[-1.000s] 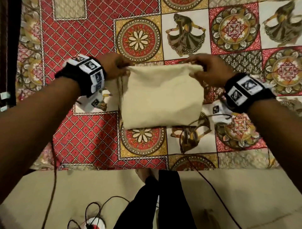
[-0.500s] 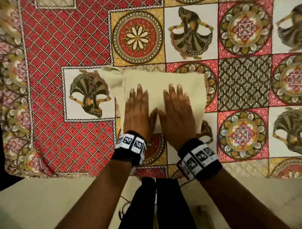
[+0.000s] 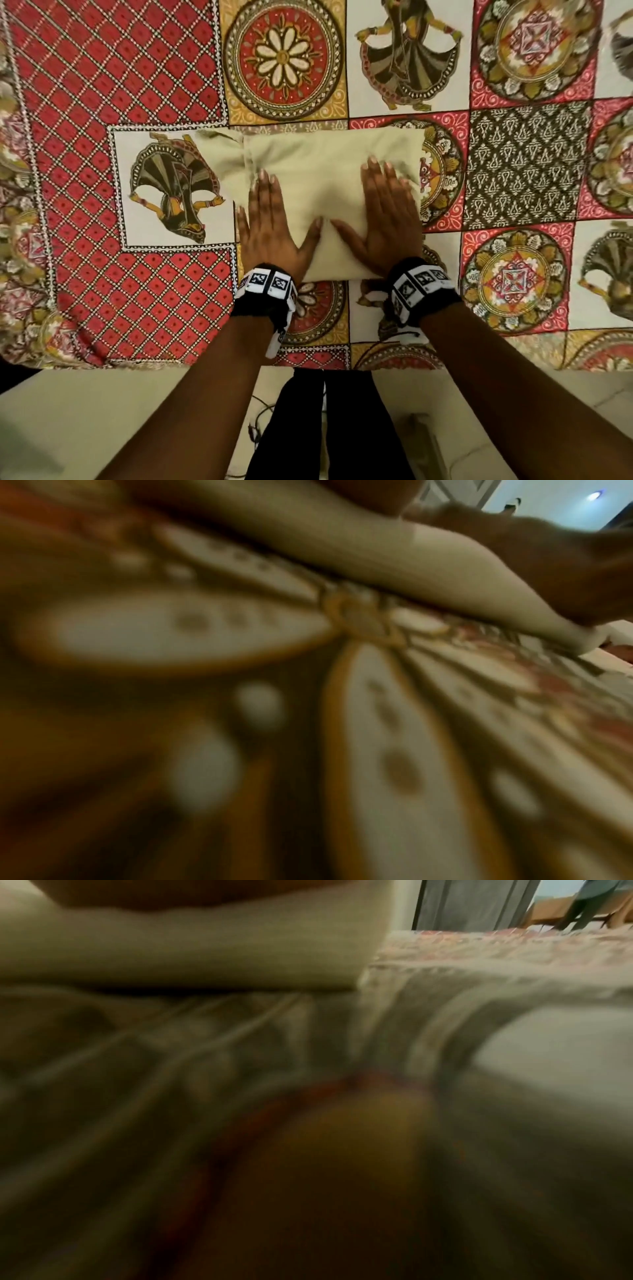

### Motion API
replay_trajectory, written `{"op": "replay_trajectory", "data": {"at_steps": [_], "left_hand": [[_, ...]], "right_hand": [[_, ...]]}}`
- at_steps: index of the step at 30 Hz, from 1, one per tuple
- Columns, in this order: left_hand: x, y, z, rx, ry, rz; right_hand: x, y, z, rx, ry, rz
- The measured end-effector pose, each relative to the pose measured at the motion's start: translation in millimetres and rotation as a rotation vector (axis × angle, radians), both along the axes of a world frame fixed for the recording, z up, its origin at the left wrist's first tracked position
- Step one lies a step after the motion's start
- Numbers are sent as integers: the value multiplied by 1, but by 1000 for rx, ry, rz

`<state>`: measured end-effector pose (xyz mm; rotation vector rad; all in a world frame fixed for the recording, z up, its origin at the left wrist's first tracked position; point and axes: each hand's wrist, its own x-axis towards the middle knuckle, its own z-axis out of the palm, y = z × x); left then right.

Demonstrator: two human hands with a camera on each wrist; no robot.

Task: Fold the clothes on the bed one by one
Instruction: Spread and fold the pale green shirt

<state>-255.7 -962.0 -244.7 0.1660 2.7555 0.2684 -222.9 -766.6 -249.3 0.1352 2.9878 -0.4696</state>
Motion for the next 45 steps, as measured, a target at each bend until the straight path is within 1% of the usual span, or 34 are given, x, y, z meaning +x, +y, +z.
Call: {"op": "replay_trajectory", "data": {"at_steps": [2,4,7,9,13,15,17,19,21,24,26,28,30,32,33,34,35,37,39,40,41,42,43,45], "left_hand": [[-3,-2,6,3,-39,-18],[-8,-3,15,37,-54,-49],[-22,-7,28,98,39,-59],[-36,-12,27,103,87,1],[-66,-13,6,156,46,156],[-71,-10,-2,169,53,200],[-72,-7,-4,191,103,246],[-70,-5,-2,164,146,267],[-68,-5,1,78,156,266],[-72,-2,7,52,82,283],[-83,-2,13,24,21,262],[-98,-6,17,-45,-30,202],[-113,-11,23,-73,-46,152],[-123,-16,34,-25,-70,137],[-126,-16,43,26,-89,154],[-129,-17,47,122,-107,205],[-130,-19,51,270,-132,299],[-131,-27,55,593,-267,536],[-130,-34,54,877,-424,778],[-129,-35,56,965,-469,857],[-129,-36,55,1010,-491,899],[-129,-35,51,1003,-487,899],[-130,-31,48,929,-448,848],[-129,-25,37,734,-290,699]], "right_hand": [[-2,10,3,47,-42,-39],[-2,14,7,36,-67,-73],[-6,14,16,19,-39,-143],[-8,14,19,7,-37,-172],[-11,13,8,-71,-111,-216],[-16,14,5,-125,-115,-249],[-18,15,5,-201,-128,-290],[-15,18,10,-274,-166,-360],[-8,22,19,-289,-224,-397],[2,30,30,-269,-298,-438],[3,39,27,-361,-288,-526],[-6,47,18,-486,-276,-640],[-23,51,18,-589,-315,-712],[-39,53,23,-591,-422,-693],[-45,54,26,-550,-489,-651],[-50,55,28,-522,-537,-609],[-52,56,29,-531,-550,-589],[-53,59,34,-639,-499,-603],[-48,64,37,-825,-434,-650],[-44,65,38,-944,-391,-669],[-41,65,38,-1016,-357,-679],[-40,64,36,-1032,-324,-672],[-42,62,34,-982,-300,-654],[-47,59,27,-822,-285,-598]]}}
